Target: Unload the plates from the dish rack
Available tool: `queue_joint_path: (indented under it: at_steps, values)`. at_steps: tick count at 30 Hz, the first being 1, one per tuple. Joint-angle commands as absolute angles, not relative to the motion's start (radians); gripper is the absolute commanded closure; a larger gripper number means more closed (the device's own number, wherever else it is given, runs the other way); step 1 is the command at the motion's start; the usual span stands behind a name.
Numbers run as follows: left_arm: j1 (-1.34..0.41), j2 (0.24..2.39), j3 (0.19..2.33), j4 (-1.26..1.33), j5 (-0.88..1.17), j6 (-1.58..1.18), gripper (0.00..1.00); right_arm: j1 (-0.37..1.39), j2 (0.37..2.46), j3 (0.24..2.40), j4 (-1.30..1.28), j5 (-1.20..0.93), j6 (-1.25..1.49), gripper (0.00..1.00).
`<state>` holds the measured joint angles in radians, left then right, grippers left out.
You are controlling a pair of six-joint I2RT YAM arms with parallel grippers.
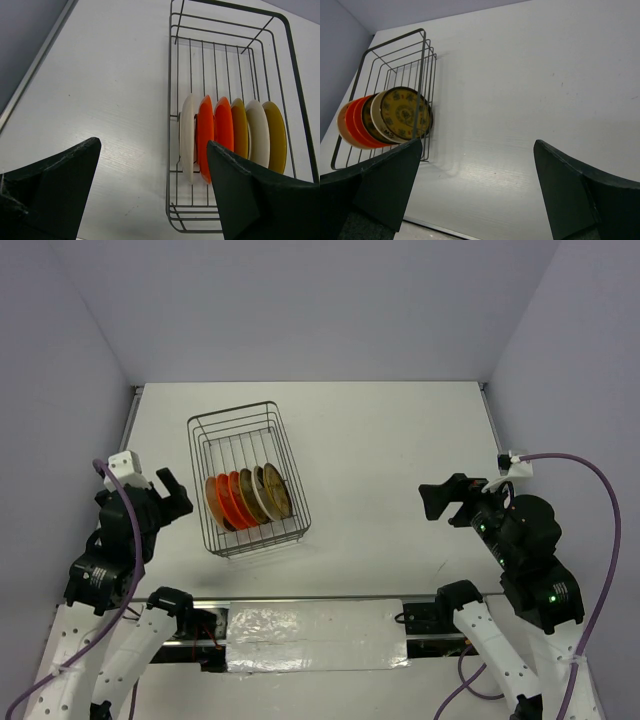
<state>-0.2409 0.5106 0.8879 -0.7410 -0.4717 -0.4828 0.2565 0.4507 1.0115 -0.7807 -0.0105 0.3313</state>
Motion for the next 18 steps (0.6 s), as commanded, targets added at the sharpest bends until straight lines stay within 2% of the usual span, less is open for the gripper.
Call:
queue_joint_path:
  at_steps: [1,8,18]
  values:
    - [-0.245,0.518,0.891,-0.736,-0.511,-0.535,0.00,0.253,0.453,1.025,-0.773,0.005,0.333,0.00]
    - [-0.245,0.583,0.963,-0.822,-0.564,-0.569,0.01,0.252,0.442,1.019,-0.772,-0.048,0.328,0.00]
    - [-0.273,0.883,1.164,-0.885,-0.475,-0.661,0.01,0.253,0.483,0.977,-0.795,-0.064,0.341,0.00]
